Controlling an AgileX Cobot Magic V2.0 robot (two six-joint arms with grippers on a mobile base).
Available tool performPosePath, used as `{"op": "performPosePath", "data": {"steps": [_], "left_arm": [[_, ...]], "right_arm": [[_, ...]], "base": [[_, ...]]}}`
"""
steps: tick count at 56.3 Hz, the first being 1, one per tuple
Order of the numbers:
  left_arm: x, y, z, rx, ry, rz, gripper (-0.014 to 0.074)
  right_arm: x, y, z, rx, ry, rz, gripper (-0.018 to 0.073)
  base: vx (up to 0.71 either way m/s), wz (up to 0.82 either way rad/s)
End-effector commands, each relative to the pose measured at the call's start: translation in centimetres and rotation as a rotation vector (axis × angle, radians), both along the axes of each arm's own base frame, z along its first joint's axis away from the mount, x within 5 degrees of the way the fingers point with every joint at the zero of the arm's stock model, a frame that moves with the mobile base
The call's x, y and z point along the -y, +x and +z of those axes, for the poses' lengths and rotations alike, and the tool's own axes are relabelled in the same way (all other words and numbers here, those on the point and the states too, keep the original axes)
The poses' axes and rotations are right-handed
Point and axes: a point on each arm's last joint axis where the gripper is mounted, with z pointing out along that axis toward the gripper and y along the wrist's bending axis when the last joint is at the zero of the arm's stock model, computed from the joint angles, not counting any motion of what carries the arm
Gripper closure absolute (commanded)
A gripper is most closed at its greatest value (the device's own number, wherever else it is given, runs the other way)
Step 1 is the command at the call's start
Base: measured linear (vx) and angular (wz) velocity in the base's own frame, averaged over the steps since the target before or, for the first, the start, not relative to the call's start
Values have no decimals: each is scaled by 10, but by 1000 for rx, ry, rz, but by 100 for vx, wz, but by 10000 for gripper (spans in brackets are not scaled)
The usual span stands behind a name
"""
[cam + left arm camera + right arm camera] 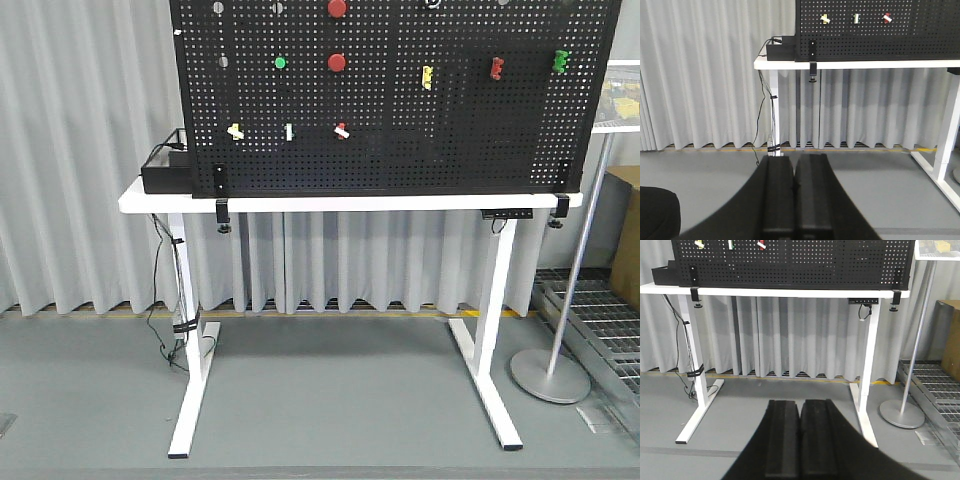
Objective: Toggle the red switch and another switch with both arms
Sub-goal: 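Drive the base forward to the pegboard, stopping close to the switches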
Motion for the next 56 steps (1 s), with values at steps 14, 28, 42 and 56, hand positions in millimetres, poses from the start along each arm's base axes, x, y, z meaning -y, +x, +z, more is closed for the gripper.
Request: {"op": "performPosePath", "data": {"steps": [14,28,42,56], "left_arm": [[0,-1,2,84,-9,-4,594],[0,-1,2,84,-9,-4,594],[0,-1,2,84,-9,-4,594],[0,-1,2,84,-9,-4,594]], "right_arm": [[-1,0,7,90,-6,7,566],[-1,0,7,90,-6,7,566],[-1,0,7,90,-6,7,566],[-1,0,7,90,-6,7,566]], "base": [[0,0],[0,0],[1,-1],[4,-5]]}}
